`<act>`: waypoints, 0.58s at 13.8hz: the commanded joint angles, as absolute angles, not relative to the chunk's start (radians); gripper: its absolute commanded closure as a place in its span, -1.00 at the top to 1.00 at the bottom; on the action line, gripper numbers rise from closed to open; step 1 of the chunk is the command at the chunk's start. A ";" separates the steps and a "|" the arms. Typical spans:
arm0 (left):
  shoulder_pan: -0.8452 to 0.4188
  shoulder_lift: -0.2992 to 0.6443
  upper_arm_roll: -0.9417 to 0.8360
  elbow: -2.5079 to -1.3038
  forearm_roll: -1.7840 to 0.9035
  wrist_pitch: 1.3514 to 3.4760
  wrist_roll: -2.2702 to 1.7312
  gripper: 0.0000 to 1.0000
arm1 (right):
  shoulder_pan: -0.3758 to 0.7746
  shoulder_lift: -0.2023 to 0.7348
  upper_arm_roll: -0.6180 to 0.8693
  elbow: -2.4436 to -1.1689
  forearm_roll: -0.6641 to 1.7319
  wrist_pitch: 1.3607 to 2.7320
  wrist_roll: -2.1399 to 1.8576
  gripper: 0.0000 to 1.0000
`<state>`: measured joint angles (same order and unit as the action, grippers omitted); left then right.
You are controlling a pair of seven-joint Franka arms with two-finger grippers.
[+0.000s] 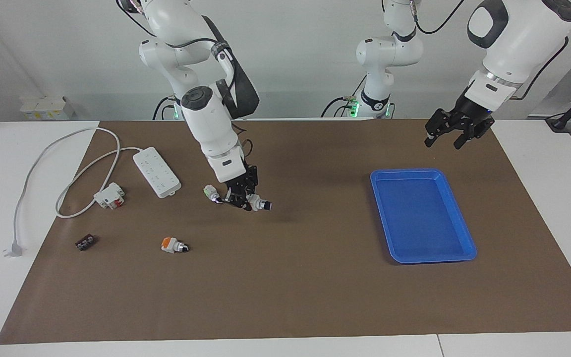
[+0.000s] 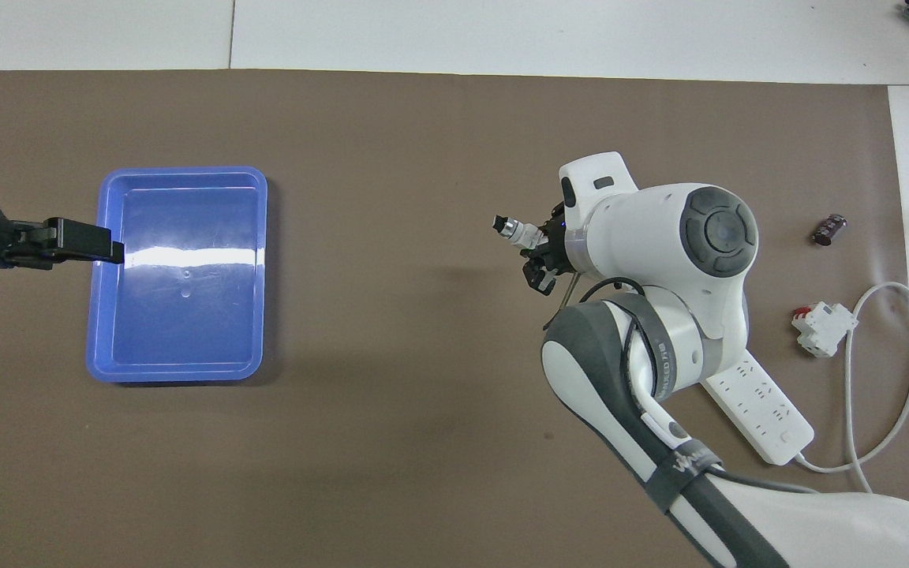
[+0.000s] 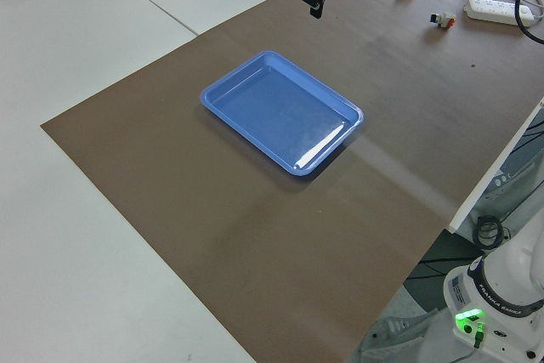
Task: Turn and place switch with both arms
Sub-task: 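Lift the switch with the right gripper while the left gripper rises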
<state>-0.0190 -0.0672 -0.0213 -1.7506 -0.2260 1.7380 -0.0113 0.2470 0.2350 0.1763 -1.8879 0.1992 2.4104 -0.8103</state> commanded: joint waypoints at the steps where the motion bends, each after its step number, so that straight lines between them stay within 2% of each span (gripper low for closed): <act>1: -0.009 -0.052 -0.026 -1.773 -0.334 1.763 -0.044 0.59 | 0.264 0.273 0.179 -1.826 0.300 2.408 -0.847 -1.00; 3: -0.008 -0.029 -0.026 -1.770 -0.446 1.781 -0.084 0.39 | 0.258 0.276 0.181 -1.784 0.386 2.375 -0.978 -1.00; 7: -0.023 0.055 -0.028 -1.717 -0.649 1.805 -0.104 0.14 | 0.267 0.276 0.181 -1.645 0.454 2.156 -0.988 -1.00; 8: -0.025 0.083 -0.032 -1.688 -0.673 1.805 -0.129 0.08 | 0.273 0.275 0.183 -1.640 0.451 2.139 -0.980 -1.00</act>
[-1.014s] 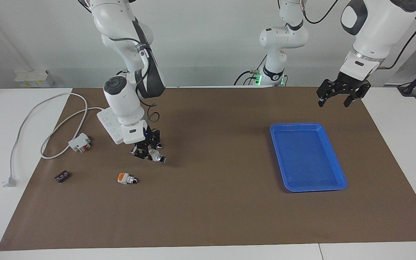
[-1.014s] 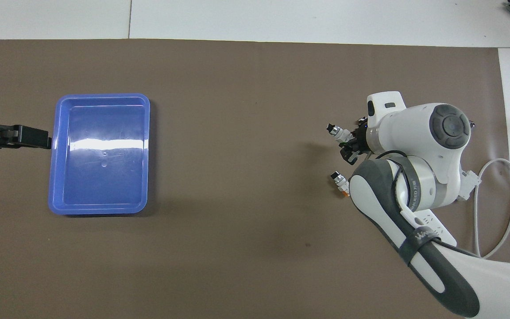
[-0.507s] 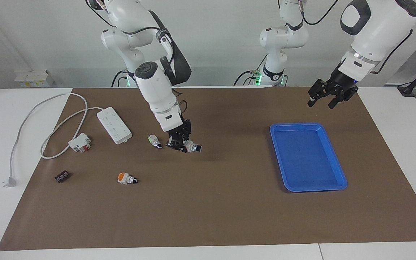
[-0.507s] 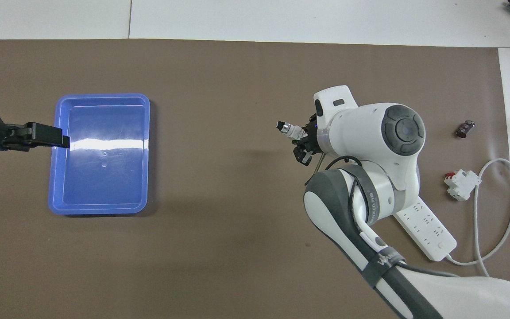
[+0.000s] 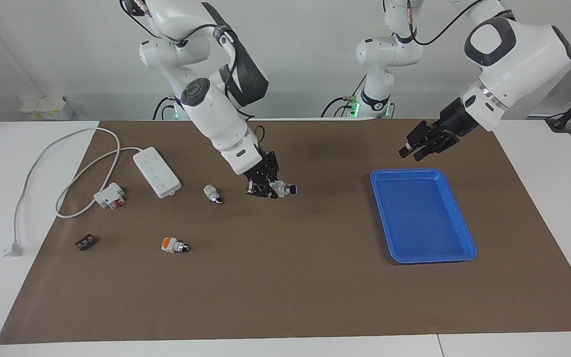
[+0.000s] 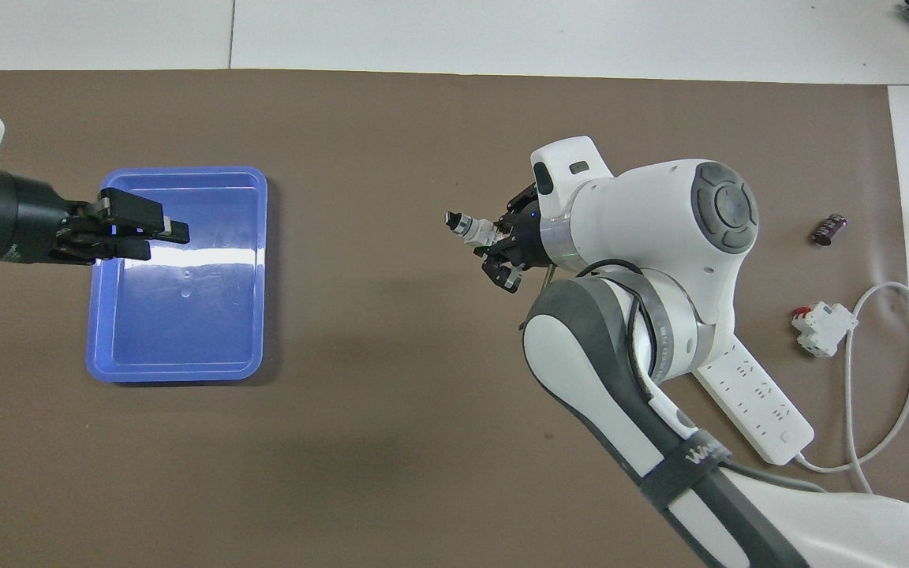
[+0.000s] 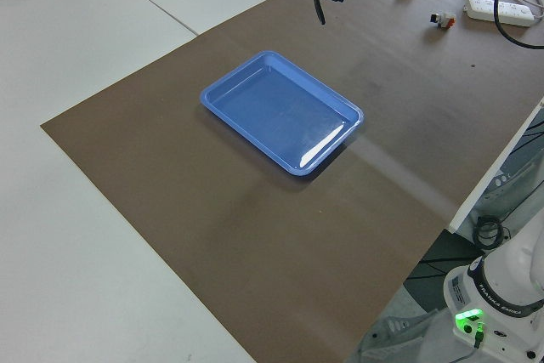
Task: Turn and place switch with both arms
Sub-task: 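Lift the switch with the right gripper while the left gripper rises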
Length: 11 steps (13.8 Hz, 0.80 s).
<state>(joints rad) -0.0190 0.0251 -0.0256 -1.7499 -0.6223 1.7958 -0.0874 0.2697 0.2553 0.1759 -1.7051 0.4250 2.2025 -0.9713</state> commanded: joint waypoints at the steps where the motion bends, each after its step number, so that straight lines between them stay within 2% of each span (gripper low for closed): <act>1: -0.028 0.103 -0.035 -1.651 -0.695 1.805 -0.182 0.07 | 0.291 0.275 0.184 -1.641 0.439 2.144 -0.980 -1.00; 2: -0.032 0.130 -0.041 -1.611 -0.699 1.804 -0.269 0.02 | 0.334 0.275 0.183 -1.641 0.425 2.160 -0.979 -1.00; 5: -0.087 0.170 -0.054 -1.548 -0.724 1.815 -0.425 -0.08 | 0.365 0.275 0.183 -1.641 0.385 2.189 -0.960 -1.00; 7: -0.113 0.173 -0.054 -1.549 -0.742 1.842 -0.459 -0.16 | 0.374 0.275 0.183 -1.641 0.387 2.180 -0.946 -1.00; 11: -0.127 0.172 -0.052 -1.558 -0.733 1.801 -0.462 -0.18 | 0.374 0.275 0.183 -1.641 0.385 2.168 -0.951 -1.00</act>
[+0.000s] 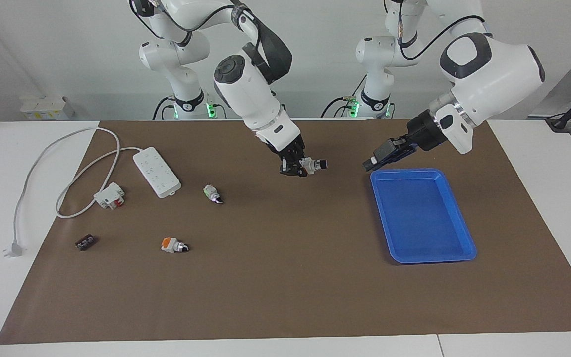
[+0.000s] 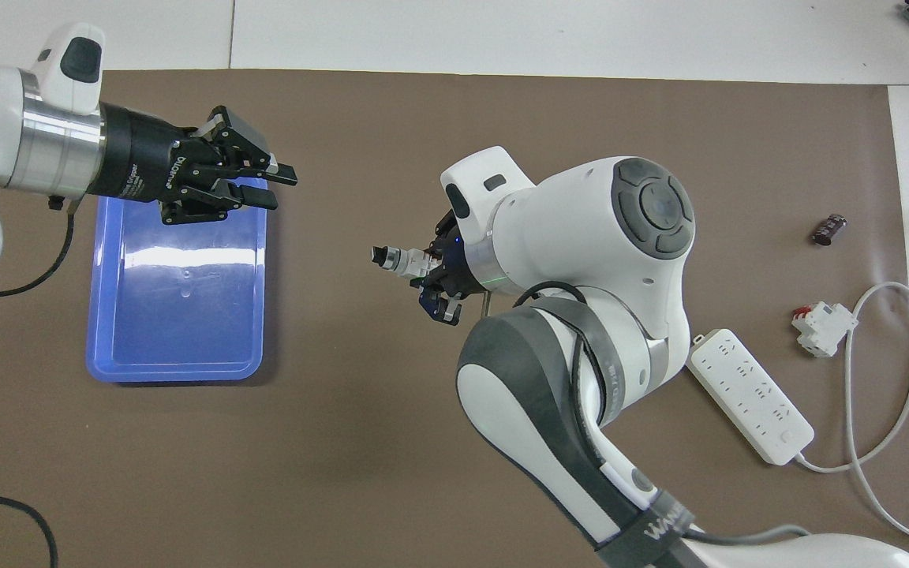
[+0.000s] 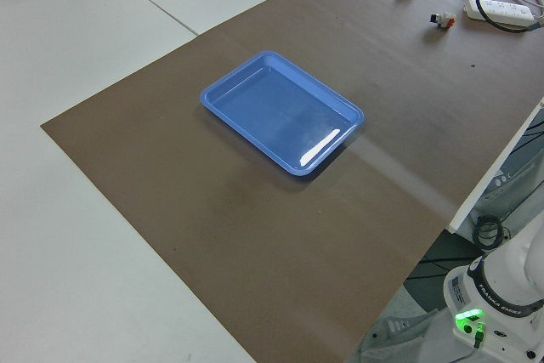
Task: Turn and place switch with both arms
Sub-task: 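Carry the switch toward the left gripper while the left gripper approaches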
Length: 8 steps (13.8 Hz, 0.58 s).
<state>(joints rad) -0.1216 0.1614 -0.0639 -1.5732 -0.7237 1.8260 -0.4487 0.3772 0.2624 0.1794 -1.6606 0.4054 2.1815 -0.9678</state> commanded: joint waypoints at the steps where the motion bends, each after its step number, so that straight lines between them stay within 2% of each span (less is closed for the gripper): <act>1: -0.130 0.172 -0.054 -1.565 -0.736 1.802 -0.462 -0.22 | 0.374 0.275 0.183 -1.641 0.385 2.172 -0.956 -1.00; 8: -0.196 0.137 -0.060 -1.736 -0.767 1.882 -0.460 -0.36 | 0.350 0.279 0.186 -1.644 0.406 2.217 -0.954 -1.00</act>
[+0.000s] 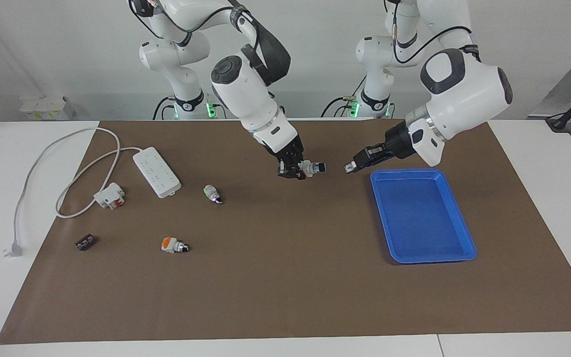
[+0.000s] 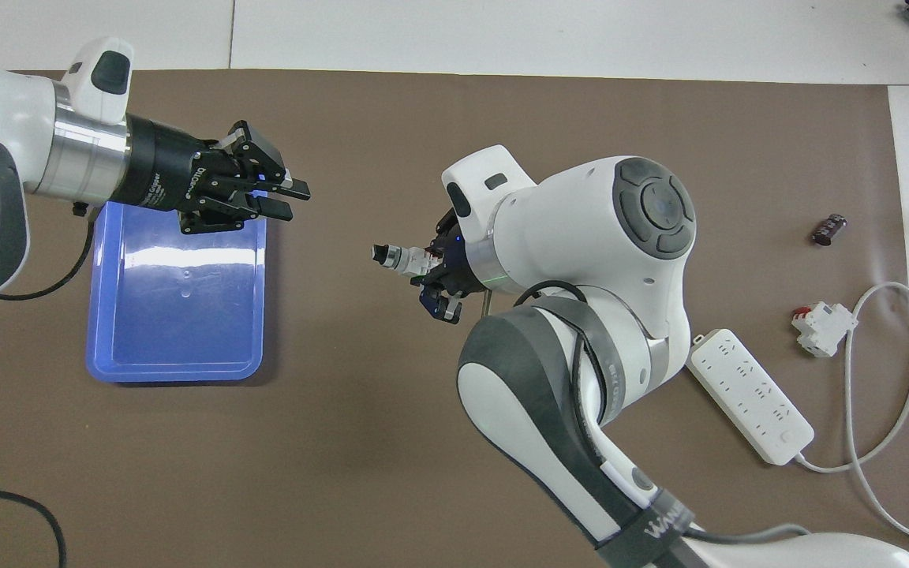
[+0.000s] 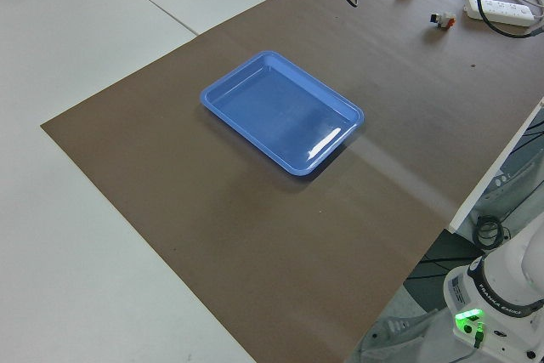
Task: Turn and place switch with both arms
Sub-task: 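Carry the switch toward the left gripper while the left gripper approaches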
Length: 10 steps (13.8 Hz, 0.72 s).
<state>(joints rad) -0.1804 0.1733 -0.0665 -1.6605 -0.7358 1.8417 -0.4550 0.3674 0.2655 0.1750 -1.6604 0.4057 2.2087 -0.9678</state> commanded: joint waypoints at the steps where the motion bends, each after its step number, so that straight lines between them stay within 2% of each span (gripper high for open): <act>1: -0.204 0.127 -0.058 -1.750 -0.779 1.884 -0.460 -0.37 | 0.350 0.279 0.186 -1.644 0.410 2.217 -0.954 -1.00; 10: -0.251 0.137 -0.060 -1.749 -0.859 1.925 -0.460 -0.39 | 0.353 0.279 0.186 -1.646 0.408 2.215 -0.956 -1.00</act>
<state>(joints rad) -0.2270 0.1604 -0.0698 -1.7115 -0.8345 1.8913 -0.4555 0.3604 0.2684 0.1754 -1.6604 0.4064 2.2093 -0.9678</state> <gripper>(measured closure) 0.696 0.674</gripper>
